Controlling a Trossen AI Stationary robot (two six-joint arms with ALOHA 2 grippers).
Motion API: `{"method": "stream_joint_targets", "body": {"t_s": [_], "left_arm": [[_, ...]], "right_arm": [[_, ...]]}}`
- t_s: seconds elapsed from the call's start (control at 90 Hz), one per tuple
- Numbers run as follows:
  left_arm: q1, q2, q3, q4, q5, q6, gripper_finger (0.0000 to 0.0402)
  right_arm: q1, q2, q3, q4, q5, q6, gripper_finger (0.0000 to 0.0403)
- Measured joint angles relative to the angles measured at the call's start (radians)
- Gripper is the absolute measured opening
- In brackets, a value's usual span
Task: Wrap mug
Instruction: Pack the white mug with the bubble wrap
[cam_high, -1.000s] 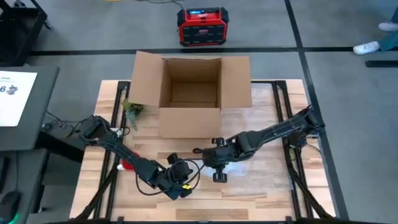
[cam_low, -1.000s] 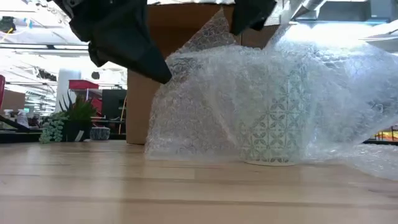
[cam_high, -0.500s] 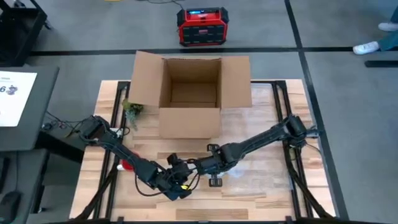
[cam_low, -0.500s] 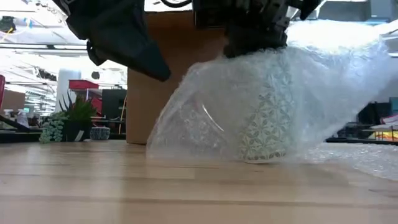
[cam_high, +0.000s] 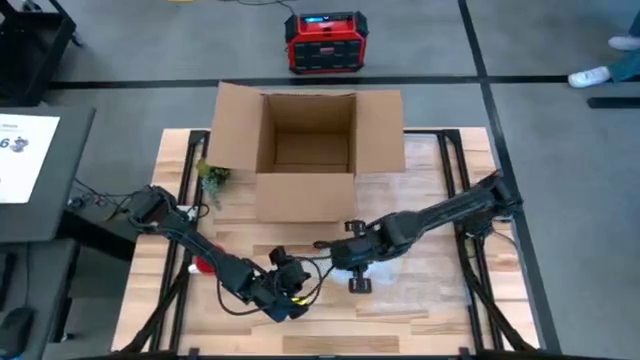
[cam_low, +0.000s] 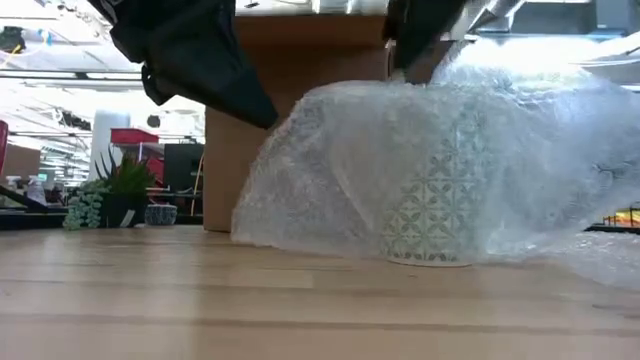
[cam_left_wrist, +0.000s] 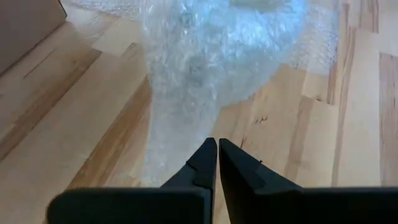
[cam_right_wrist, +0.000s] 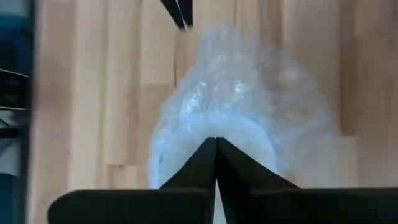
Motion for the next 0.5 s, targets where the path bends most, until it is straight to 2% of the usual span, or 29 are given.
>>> {"method": "stream_joint_targets", "body": {"t_s": [0.133,0.344,0.411,0.5], "left_arm": [[0.000,0.000,0.000,0.000,0.000,-0.004,0.0000],[0.000,0.000,0.000,0.000,0.000,-0.012,0.0000],[0.003,0.000,0.000,0.000,0.000,-0.012,0.0000],[0.009,0.000,0.000,0.001,0.001,-0.012,0.0000]], "right_arm": [[0.050,-0.095,0.000,-0.091,0.087,0.086,0.0000],[0.141,-0.148,0.001,-0.378,0.325,0.378,0.0000],[0.155,-0.145,-0.014,-0.373,0.349,0.414,0.0000],[0.156,-0.143,-0.085,-0.272,0.333,0.411,0.0000]]}}
